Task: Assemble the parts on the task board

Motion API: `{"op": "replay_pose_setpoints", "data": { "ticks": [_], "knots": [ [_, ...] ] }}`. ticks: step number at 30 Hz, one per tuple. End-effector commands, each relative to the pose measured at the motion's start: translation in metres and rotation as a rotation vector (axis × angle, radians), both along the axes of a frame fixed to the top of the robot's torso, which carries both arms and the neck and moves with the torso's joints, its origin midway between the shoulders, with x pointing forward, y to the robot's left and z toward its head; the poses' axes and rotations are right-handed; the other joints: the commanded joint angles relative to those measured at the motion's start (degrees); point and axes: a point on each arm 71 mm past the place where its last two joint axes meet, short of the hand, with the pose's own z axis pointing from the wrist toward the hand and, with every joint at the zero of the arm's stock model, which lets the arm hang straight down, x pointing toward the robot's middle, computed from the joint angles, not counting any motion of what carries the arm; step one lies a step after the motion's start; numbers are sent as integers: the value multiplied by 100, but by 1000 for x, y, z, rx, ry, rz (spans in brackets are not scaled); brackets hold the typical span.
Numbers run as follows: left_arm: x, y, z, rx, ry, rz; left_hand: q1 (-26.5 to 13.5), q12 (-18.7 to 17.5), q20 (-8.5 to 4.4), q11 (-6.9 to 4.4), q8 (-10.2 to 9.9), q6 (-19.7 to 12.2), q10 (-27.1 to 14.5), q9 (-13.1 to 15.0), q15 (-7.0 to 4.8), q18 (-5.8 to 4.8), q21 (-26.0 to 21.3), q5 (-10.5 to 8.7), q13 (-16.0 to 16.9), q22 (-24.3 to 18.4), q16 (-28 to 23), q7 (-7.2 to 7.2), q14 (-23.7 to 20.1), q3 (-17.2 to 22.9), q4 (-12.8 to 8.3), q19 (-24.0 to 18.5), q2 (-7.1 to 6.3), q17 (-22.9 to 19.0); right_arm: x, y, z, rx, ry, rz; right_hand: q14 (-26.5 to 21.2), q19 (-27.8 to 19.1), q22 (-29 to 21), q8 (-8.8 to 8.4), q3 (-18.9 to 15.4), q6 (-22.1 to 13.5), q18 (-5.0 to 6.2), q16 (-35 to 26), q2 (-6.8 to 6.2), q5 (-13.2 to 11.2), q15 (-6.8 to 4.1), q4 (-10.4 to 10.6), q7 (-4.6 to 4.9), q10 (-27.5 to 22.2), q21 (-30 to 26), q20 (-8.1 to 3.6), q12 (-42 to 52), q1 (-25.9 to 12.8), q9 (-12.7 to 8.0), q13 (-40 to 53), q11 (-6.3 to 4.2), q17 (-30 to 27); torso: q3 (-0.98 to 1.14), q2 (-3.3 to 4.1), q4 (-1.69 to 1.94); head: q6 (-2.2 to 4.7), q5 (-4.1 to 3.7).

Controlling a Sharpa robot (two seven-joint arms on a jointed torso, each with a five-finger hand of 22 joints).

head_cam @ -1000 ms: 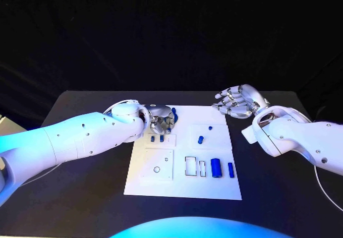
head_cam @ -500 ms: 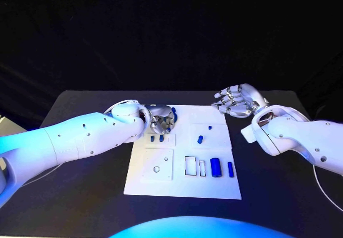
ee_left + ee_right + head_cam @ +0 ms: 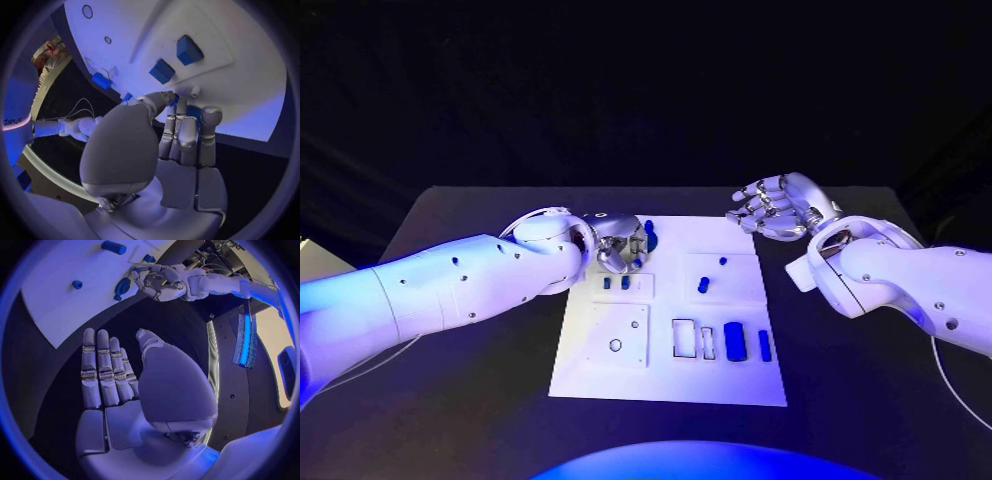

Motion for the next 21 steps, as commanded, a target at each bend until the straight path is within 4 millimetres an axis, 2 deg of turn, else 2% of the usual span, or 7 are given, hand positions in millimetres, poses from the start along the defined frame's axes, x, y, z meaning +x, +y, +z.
{"op": "replay_pose_setpoints", "data": {
  "ticks": [1, 8, 14, 16, 21],
  "knots": [
    [-3, 2, 7, -63, 20, 6, -49, -45, 0, 13, -14, 42, 44, 10, -6, -67, 24, 1, -4, 3, 20, -11, 28, 4, -36, 1, -7, -8, -1, 1, 1, 2, -13, 11, 3, -31, -5, 25, 39, -23, 33, -19, -54, 22, 42, 8, 90, 1, -21, -2, -38, 16, -6, -8, 52, -8, 5, -2, 10, -7, -9],
    [-7, 19, 13, -70, 66, 35, -189, -130, 6, 14, -61, 83, 94, 24, -1, -68, 17, -6, -26, -3, 20, -17, 33, -31, -27, -10, -34, -29, -1, 0, 0, 2, -13, 9, -1, -39, -39, 26, 45, -26, 33, -37, -55, 24, 47, 5, 94, -6, -21, 3, -44, 20, -9, -29, 56, -23, 11, -12, 18, -27, 17],
    [-6, 32, 13, -61, 82, 61, -209, -143, 7, 14, -68, 87, 100, 26, -1, -66, 11, -7, -29, -11, 21, -18, 34, -38, -25, -16, -38, -28, -1, -1, -1, 1, -10, 7, -5, -46, -65, 26, 48, -30, 33, -50, -57, 25, 51, 4, 97, -13, -21, 7, -50, 22, -11, -44, 60, -34, 4, -10, 33, -39, 8],
    [-6, 35, 13, -52, 87, 68, -209, -143, 7, 14, -68, 87, 100, 26, -1, -66, 11, -7, -29, -11, 21, -18, 34, -38, -25, -16, -38, -28, -1, -1, -2, 2, -8, 7, -7, -48, -72, 26, 48, -31, 33, -54, -57, 25, 52, 4, 98, -15, -21, 8, -51, 22, -12, -48, 61, -37, 1, -9, 21, -41, 25],
    [-3, 40, 11, -31, 88, 83, -217, -153, 7, 12, -74, 91, 107, 28, -1, -66, 9, -6, -32, -14, 23, -21, 36, -40, -28, -18, -40, -26, -1, -1, -3, 2, -6, 7, -12, -55, -99, 26, 51, -34, 33, -69, -59, 25, 57, 3, 102, -23, -21, 12, -56, 24, -15, -64, 65, -48, 9, -8, 8, -36, 41]
  ]
}}
